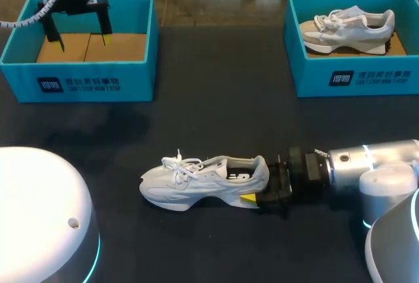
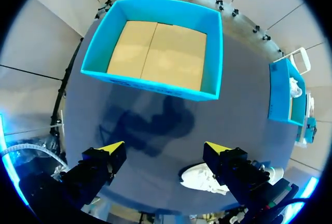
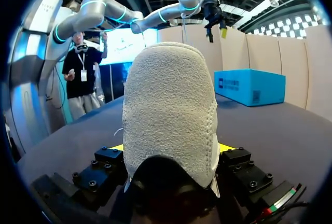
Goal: Take the shoe out of the shoebox, open the shoe tongue, remove and reinsert the insole, then place the shoe into the shoebox
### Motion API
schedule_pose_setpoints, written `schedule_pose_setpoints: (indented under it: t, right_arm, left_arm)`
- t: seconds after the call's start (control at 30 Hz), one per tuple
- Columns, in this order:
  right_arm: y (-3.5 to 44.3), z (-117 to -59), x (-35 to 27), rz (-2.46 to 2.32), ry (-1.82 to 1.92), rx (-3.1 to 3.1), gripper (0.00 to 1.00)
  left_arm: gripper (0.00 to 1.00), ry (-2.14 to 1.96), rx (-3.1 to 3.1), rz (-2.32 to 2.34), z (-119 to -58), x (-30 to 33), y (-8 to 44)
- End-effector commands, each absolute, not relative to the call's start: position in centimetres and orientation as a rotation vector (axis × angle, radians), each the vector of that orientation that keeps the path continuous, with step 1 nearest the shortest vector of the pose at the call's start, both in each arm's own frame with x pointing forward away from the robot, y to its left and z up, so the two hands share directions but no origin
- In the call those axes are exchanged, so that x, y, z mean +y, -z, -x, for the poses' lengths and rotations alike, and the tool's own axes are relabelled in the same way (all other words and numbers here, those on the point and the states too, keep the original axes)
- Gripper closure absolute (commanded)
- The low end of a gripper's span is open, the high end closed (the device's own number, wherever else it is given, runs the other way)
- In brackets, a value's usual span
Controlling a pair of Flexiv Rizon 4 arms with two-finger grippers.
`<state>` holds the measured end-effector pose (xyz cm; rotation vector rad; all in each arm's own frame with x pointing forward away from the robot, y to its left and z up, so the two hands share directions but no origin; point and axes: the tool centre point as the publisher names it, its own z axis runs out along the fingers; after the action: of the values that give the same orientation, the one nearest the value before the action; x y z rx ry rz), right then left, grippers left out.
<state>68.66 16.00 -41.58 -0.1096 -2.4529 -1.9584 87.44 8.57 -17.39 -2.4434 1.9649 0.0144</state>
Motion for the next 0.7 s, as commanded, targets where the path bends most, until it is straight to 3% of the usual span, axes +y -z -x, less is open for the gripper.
schedule_pose_setpoints:
  t: [0.03, 0.43, 0.7]
  right_arm:
    - [41.7, -68.7, 16.3, 0.11, 1.955, -2.457, 1.0]
    - [41.7, -68.7, 16.3, 0.11, 1.955, -2.457, 1.0]
    - [41.7, -68.7, 16.3, 0.11, 1.955, -2.457, 1.0]
  left_arm:
    - [0.0, -0.033, 2.002, 2.403, -85.4, 7.3, 18.0]
    - [0.0, -0.146, 2.12, 2.303, -77.7, 1.5, 19.5]
    - [0.0, -0.137, 2.197, 2.328, -75.8, -2.2, 19.5]
